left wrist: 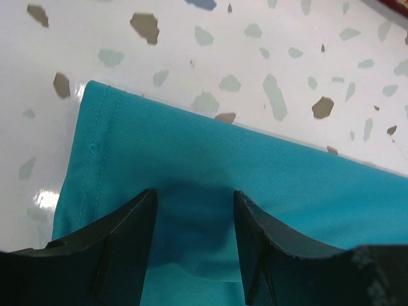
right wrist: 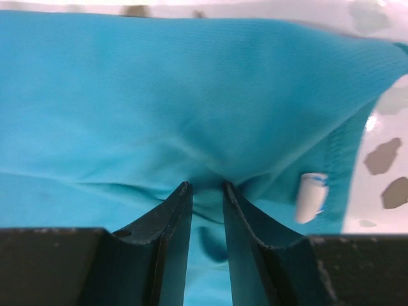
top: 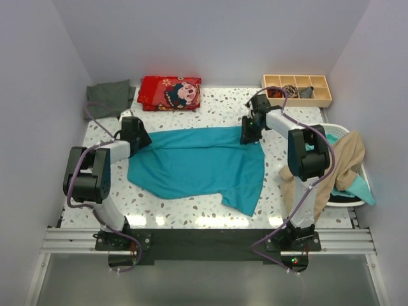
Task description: Fold and stack the t-shirts
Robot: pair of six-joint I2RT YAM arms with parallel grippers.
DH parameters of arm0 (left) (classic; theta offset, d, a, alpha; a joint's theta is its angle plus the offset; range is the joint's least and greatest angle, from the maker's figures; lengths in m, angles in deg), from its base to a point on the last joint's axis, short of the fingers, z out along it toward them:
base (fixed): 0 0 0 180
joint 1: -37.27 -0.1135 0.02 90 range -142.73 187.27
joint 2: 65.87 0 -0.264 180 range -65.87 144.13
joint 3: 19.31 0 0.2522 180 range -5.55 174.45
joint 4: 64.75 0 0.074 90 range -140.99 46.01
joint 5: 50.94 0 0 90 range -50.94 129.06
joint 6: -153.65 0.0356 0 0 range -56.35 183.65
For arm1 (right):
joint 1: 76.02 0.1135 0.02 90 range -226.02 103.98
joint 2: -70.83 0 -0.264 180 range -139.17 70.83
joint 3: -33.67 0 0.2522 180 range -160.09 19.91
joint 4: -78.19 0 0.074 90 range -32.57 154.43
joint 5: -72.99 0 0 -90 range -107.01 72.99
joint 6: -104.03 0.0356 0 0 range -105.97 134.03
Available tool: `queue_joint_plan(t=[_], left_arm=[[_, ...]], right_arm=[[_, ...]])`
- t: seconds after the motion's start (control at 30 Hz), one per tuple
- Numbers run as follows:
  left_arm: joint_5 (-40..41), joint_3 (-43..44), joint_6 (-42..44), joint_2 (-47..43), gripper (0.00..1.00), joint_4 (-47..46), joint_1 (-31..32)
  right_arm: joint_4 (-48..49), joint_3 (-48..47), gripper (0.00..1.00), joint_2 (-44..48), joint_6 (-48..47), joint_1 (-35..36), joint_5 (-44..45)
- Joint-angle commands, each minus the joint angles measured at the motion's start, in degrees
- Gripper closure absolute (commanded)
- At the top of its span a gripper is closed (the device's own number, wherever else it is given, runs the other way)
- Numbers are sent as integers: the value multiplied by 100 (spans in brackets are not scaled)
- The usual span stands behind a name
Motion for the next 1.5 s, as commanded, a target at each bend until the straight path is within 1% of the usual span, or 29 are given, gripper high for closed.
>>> queue_joint_plan(t=[0.0, 0.03, 0.1, 0.13, 0.2, 0.23, 0.33, 0.37, 0.4, 0.43, 0.47, 0.5, 0.57, 0.6, 0.63, 0.67, 0.73, 0.77, 0.8, 0.87, 0.9, 0.97, 1.0, 1.03, 1.1, 1.2, 1.27, 1.37, 1.47], left_arm=[[107, 664, 375, 561, 43, 65, -96], [81, 962, 428, 659, 43, 162, -96], [11, 1288, 691, 965, 43, 267, -113], [45, 1646, 744, 1063, 43, 512, -113], [55, 1895, 859, 1308, 43, 637, -183], [72, 2035, 885, 1353, 43, 881, -201], [-76, 2002, 929, 1345, 43, 822, -333], [-156, 1967, 912, 1319, 43, 787, -351], [-209, 1923, 903, 1214, 43, 734, -351], [-401, 1731, 911, 1126, 43, 403, -351], [-516, 1607, 851, 1012, 43, 261, -351], [-630, 1397, 824, 724, 43, 7, -342], [-1025, 1159, 754, 371, 43, -258, -351], [-1122, 949, 719, -39, 42, -451, -342], [-1193, 851, 675, -261, 41, -514, -333], [-1168, 772, 605, -672, 38, -523, -316], [-1001, 613, 482, -1052, 10, -304, -307], [-1009, 596, 429, -1350, 0, -190, -316], [-1018, 517, 419, -1492, 0, 37, -307], [-992, 385, 384, -1878, 0, 249, -298], [-948, 202, 349, -2011, 0, 520, -289], [-948, -106, 244, -2466, 0, 637, -272], [-948, -473, 209, -2617, 0, 829, -254], [-730, -668, 139, -2758, 0, 865, -237], [-562, -1133, 24, -3145, 0, 1145, -184], [-368, -1573, -231, -3681, 0, 1576, -123], [-149, -1724, -476, -4110, 0, 1875, -9], [106, -2101, -775, -4629, 0, 2384, 115], [177, -2260, -925, -4912, 0, 2657, 115]], right_arm=[[-162, -67, 69, -294, 35, -231, 695], [-188, -32, 69, -355, 44, -266, 722], [-197, 12, 69, -382, 62, -310, 827], [-162, 64, 68, -391, 79, -311, 897], [-249, 21, 68, -487, 97, -337, 1074], [-284, 21, 69, -496, 88, -346, 1117], [-259, 21, 68, -470, 71, -363, 1294], [-163, 56, 68, -418, 27, -363, 1180], [-57, 91, 68, -304, -52, -372, 788], [109, 126, 68, -225, -61, -355, 679], [233, 179, 68, -128, -79, -363, 539], [364, 249, 65, 116, -192, -363, 111], [567, 390, 63, 381, -219, -355, -85], [646, 460, 61, 756, -202, -363, -156], [803, 608, 59, 934, -193, -363, -174], [883, 697, 55, 1171, -158, -355, -192], [946, 881, 51, 1715, -140, -354, -131], [920, 926, 44, 1857, -106, -354, -78], [841, 987, 41, 2007, -79, -354, -51], [727, 1145, 40, 2350, -35, -337, -130], [639, 1242, 40, 2464, 9, -328, -182], [542, 1602, 41, 2763, 149, -189, -157], [524, 1934, 41, 2877, 193, -109, -131], [506, 2111, 41, 2983, 246, -13, -43], [541, 2471, 42, 3308, 387, 339, -7], [489, 3270, 44, 3756, 676, 910, 150], [471, 3544, 45, 4089, 904, 1269, 256], [436, 4001, 44, 4389, 1159, 1621, 371], [269, 4327, 44, 4732, 1423, 1929, 590]])
